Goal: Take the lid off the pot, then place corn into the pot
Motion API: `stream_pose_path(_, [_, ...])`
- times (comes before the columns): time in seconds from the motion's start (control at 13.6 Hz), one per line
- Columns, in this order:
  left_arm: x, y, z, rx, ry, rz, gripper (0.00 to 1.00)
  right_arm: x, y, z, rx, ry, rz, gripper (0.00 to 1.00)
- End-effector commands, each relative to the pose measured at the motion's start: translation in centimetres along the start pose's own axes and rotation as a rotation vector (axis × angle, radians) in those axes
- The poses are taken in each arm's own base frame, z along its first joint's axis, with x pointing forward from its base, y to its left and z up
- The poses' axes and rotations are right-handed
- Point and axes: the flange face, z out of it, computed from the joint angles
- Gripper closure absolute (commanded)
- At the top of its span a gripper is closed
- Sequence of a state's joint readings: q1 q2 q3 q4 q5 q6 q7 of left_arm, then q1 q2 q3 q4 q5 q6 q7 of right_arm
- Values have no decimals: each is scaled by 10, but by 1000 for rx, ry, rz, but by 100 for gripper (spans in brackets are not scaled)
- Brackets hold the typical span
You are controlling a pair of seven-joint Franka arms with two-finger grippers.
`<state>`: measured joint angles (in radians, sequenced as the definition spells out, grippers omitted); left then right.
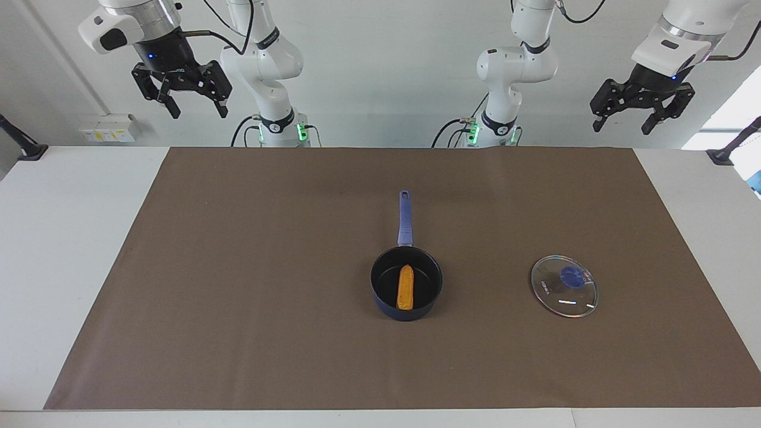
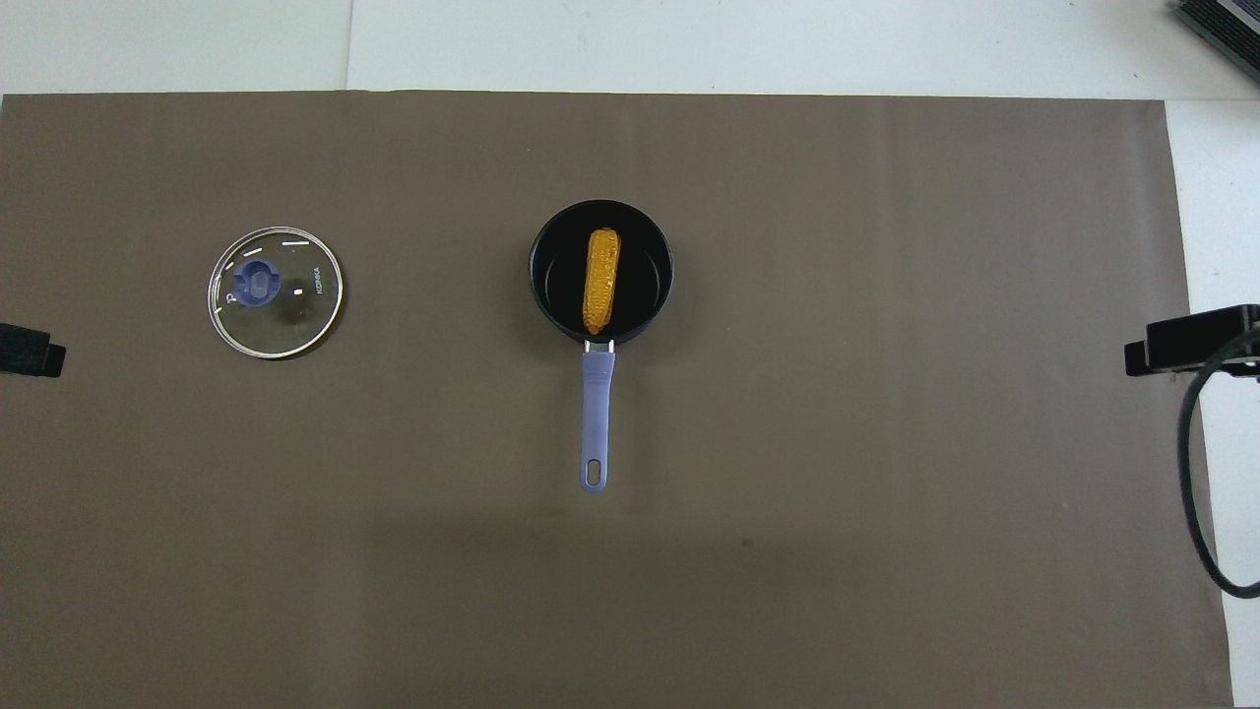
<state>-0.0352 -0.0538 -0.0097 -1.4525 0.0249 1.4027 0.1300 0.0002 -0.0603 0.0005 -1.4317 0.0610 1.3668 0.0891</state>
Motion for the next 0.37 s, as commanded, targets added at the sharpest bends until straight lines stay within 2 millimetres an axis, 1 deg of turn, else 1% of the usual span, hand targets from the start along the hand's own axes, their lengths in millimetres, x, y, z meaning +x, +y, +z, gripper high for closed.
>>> stream_pose_path(0.0, [-8, 0, 1, -14, -5, -14, 0, -7, 12, 9, -6, -21, 1, 0])
stream_pose_path(0.07, [-9, 0, 1, -13, -7, -15, 0, -6, 14, 9, -7, -18, 0, 0])
stream_pose_path(0.29, [-8, 1, 1, -13, -6, -13, 0, -6, 10, 9, -11, -14, -4, 0])
